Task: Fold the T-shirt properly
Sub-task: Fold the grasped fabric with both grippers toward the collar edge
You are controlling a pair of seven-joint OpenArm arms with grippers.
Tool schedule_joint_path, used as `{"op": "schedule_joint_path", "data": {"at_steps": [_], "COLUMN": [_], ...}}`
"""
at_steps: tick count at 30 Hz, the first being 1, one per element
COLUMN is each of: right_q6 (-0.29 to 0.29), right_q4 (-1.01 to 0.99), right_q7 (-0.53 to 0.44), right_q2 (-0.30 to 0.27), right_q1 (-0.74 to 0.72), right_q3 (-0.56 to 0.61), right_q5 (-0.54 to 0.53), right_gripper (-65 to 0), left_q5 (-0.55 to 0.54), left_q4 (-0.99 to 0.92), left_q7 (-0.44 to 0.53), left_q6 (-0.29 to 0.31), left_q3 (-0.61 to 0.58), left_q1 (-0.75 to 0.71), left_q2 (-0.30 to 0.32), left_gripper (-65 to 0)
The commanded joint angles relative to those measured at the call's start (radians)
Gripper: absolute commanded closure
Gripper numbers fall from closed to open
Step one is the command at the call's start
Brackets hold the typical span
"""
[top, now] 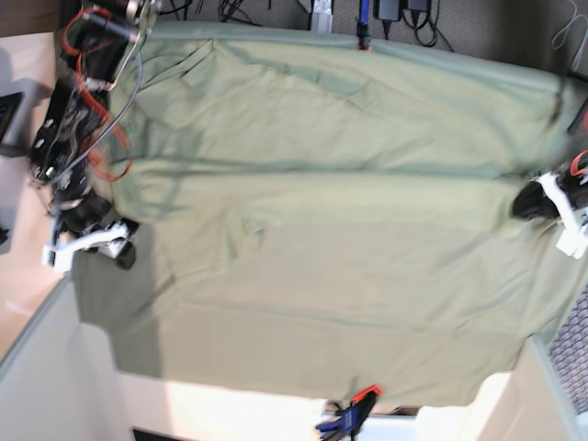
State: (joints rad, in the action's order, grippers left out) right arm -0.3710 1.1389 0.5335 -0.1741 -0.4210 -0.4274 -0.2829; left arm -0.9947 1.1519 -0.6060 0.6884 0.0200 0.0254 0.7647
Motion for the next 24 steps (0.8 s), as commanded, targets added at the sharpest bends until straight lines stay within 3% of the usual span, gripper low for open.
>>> {"op": "schedule_joint_path", "data": {"at_steps": [1,8,15,24], "right_q6": [0.000,0.000,0.000,0.000], "right_q4": [-0.048,-0.357,-0.344,-0.301], "right_q7": [-0.034,-0.097,-0.077,-0.063], "right_q2": [0.001,0.029,0.063,0.142], "right_q1": [-0.055,-0.178,-0.174,-0.174], "right_q3": [0.008,0.096,0.210,0.225], "right_q5": [0.013,0.079,0.077,0.097], "right_gripper": [-44.7,-44.7,-44.7,-44.0], "left_q5": [-0.018,-0.019,-0.034,-0.034], "left_q4": [0.014,0.014,0.014,0.014], "left_q7": [0.016,0.017,0.018,0.018], "left_q6": [0.010,0.010,0.010,0.010], "left_q3": [0.011,0.011,0.011,0.011], "left_q1": [0.016,0.016,0.016,0.016], "left_q2": [0.025,0.025,0.025,0.025], "left_gripper": [0.0,0.0,0.0,0.0]}}
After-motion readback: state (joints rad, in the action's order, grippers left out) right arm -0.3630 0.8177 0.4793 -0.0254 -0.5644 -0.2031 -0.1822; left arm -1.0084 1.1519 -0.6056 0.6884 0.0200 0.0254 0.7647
